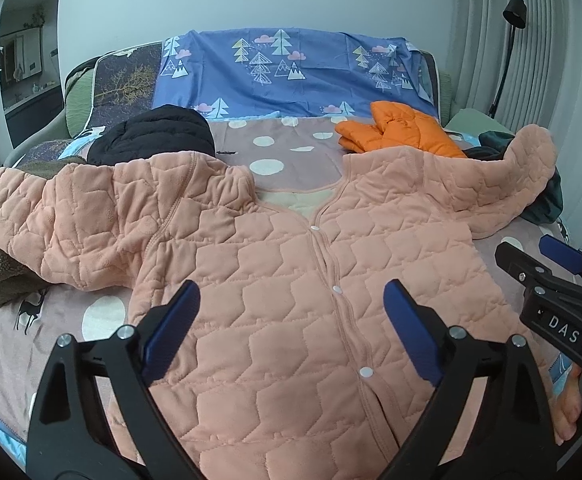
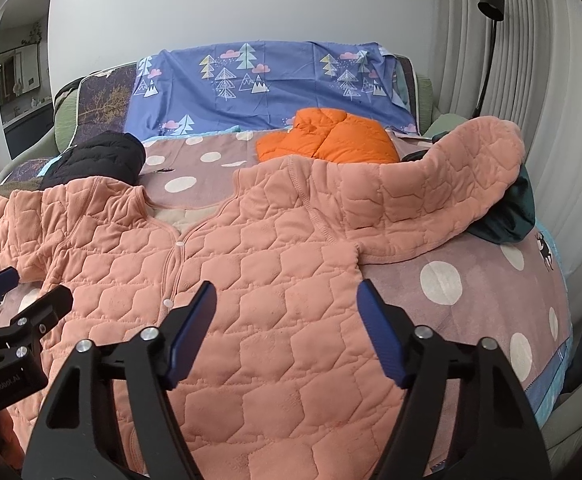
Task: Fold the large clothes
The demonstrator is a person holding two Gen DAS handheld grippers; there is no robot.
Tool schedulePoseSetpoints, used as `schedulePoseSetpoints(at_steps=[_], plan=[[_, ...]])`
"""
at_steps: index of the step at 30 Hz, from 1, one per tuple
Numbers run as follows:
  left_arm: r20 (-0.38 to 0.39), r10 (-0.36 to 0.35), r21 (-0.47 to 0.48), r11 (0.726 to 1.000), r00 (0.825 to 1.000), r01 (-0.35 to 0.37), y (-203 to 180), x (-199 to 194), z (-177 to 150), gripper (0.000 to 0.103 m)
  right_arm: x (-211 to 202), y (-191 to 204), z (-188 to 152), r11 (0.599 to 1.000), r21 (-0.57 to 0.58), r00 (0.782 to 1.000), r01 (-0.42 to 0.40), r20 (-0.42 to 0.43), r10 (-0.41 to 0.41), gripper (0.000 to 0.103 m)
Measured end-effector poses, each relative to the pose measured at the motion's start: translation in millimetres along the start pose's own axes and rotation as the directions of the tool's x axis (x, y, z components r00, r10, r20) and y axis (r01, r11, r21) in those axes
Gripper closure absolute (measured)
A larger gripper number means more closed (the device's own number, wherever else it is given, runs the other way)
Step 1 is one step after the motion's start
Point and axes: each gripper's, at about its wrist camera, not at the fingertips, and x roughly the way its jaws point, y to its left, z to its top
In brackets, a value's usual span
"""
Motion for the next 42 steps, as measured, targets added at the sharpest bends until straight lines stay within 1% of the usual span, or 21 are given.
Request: schedulePoseSetpoints(at_steps=[4, 6, 9, 11, 19, 25, 26, 28, 30, 32, 34, 36, 40, 41, 42], plan=[[-0.005, -0.018, -0.003, 1.0, 1.0, 0.018, 3, 2, 0, 0.018, 2, 1, -1, 1.0, 0.003, 1.0, -0.012, -0.016, 0.012, 0.043], [-0.008, -0.029, -0.006, 1.0, 1.0, 0.029, 4, 2, 0, 0.021, 4, 2, -1, 1.0, 0.003, 1.0, -0.018, -0.025, 0.018, 0.045], [-0.014, -0.044, -0.01, 0.999, 0.999, 0.043, 5, 4, -1, 0.026, 4, 4, -2, 1.0, -0.004, 1.0, -0.019, -0.025, 0.019, 0.046], [-0.016, -0.047, -0.01, 0.999, 0.999, 0.047, 5, 5, -1, 0.027, 4, 4, -3, 1.0, -0.004, 0.999, -0.021, -0.026, 0.021, 0.046], [-0.02, -0.047, -0.019, 0.999, 0.999, 0.046, 9, 8, 1, 0.027, 4, 5, 0, 1.0, -0.009, 0.999, -0.021, -0.025, 0.021, 0.046], [-0.026, -0.033, -0.046, 0.998, 0.999, 0.032, 24, 11, 3, 0.027, 6, 6, 0, 0.999, -0.011, 0.999, -0.037, -0.034, 0.037, 0.046], [-0.029, -0.032, -0.053, 0.998, 0.999, 0.03, 28, 12, 3, 0.029, 7, 6, 0, 0.999, -0.011, 0.998, -0.044, -0.035, 0.043, 0.046], [-0.036, -0.034, -0.067, 0.997, 0.999, 0.032, 35, 15, 2, 0.038, 8, 8, 0, 0.998, -0.016, 0.998, -0.053, -0.034, 0.052, 0.046], [-0.045, -0.049, -0.086, 0.995, 0.998, 0.045, 44, 19, 1, 0.052, 9, 10, 0, 0.998, -0.022, 0.998, -0.061, -0.019, 0.06, 0.046], [-0.05, -0.073, -0.119, 0.991, 0.996, 0.067, 59, 23, 1, 0.064, 9, 11, -1, 0.997, -0.024, 0.997, -0.071, 0.021, 0.071, 0.046], [-0.056, -0.072, -0.166, 0.984, 0.996, 0.062, 79, 27, 1, 0.064, 10, 11, -1, 0.995, -0.031, 0.995, -0.09, 0.045, 0.091, 0.046], [-0.06, -0.049, -0.205, 0.978, 0.997, 0.035, 101, 29, 1, 0.064, 15, 12, -1, 0.995, -0.042, 0.994, -0.095, 0.044, 0.097, 0.046], [-0.054, 0.029, -0.279, 0.959, 0.998, -0.043, 156, 26, 5, 0.064, 29, 11, 1, 0.991, -0.016, 0.992, -0.13, -0.012, 0.13, 0.046], [-0.05, 0.054, -0.304, 0.95, 0.997, -0.066, 171, 24, 6, 0.061, 32, 11, 1, 0.99, -0.008, 0.99, -0.141, -0.023, 0.141, 0.046], [-0.049, 0.068, -0.322, 0.943, 0.996, -0.08, 183, 23, 7, 0.054, 33, 12, 1, 0.99, -0.01, 0.99, -0.142, -0.025, 0.141, 0.046]])
